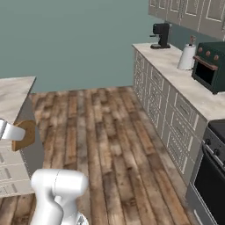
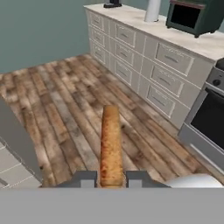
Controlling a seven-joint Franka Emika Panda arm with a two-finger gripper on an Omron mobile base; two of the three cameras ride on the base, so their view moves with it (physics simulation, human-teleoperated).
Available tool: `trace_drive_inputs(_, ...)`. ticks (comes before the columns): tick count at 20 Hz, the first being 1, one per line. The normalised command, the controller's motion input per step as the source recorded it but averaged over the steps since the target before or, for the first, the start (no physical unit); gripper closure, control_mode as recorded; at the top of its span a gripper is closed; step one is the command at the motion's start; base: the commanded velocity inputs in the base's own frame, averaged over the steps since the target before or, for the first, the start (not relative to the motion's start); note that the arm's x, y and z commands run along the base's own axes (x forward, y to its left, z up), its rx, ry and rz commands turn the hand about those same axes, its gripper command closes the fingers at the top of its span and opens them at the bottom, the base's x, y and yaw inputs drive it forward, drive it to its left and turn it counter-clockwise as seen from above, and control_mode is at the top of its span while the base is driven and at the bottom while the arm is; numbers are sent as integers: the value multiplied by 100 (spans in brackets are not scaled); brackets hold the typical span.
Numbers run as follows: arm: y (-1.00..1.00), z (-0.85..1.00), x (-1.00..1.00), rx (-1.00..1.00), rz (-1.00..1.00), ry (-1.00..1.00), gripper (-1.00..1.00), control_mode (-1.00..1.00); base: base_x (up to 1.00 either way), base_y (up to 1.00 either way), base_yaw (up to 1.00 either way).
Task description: Start the toaster. Once the lever pops up, take the bread to the plate on the dining counter.
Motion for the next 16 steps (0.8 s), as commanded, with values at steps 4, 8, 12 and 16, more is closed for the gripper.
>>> trace_drive_inputs(4, 0, 0, 0, 0, 0, 0, 100, 100, 92, -53, 31)
trace_drive_inputs(8, 0, 0, 0, 0, 0, 0, 100, 100, 92, -49, 32)
trace_drive_inputs(12, 0, 0, 0, 0, 0, 0, 100, 100, 93, -37, 34)
trace_drive_inputs(16, 0, 0, 0, 0, 0, 0, 100, 100, 95, -29, 37)
